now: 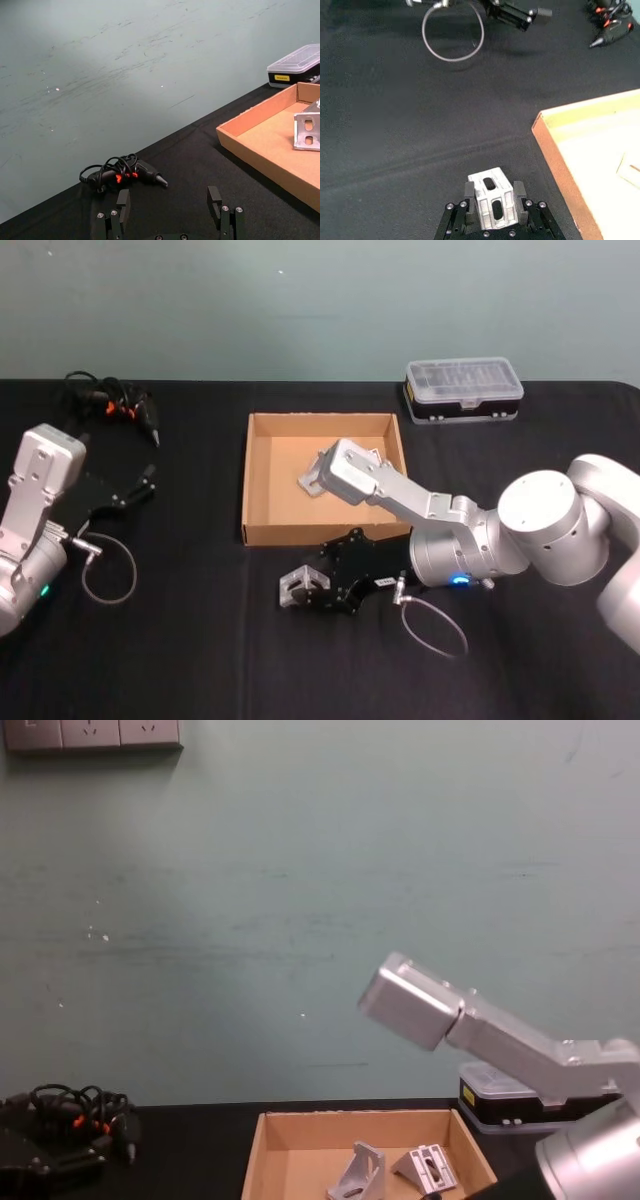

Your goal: Use one hand to pick up the angle iron from the table and place it into the box.

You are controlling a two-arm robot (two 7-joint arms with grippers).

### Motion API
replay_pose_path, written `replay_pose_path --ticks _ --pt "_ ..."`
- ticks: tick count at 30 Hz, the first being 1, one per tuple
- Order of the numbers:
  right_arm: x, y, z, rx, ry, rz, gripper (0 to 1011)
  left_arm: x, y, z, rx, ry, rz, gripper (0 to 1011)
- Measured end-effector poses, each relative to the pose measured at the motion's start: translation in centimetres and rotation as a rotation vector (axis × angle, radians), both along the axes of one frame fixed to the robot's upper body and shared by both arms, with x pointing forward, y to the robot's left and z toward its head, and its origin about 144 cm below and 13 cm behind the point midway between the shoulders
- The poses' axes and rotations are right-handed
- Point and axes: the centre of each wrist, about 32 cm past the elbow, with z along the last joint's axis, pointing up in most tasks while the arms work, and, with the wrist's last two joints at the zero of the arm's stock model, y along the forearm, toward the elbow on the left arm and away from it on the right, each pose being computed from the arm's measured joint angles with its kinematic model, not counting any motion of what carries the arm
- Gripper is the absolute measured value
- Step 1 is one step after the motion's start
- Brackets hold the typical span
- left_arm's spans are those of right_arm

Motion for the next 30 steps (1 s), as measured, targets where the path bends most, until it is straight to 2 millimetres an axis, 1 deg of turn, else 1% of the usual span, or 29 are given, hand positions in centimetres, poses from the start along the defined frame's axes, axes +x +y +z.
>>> replay_pose_path --ticks 8,14,19,23,30 --pt "-0.4 0.0 1.5 0.022 -0.029 0.004 468 0.0 0.0 0.0 0.000 0.000 0.000 1011" --pt "-0.1 -0.3 2.8 0.033 -0.060 -0.020 468 0.0 0.0 0.0 0.000 0.000 0.000 1011" --pt "0.3 -1.0 3.8 0.048 -0.100 -0.084 468 0.0 0.0 0.0 0.000 0.000 0.000 1011" --pt "1.1 -1.5 4.5 0.041 -0.129 -0.147 468 0.0 0.0 0.0 0.000 0.000 0.000 1011" --pt "2.9 -1.8 4.5 -0.024 -0.135 -0.229 468 0.0 0.0 0.0 0.000 0.000 0.000 1011"
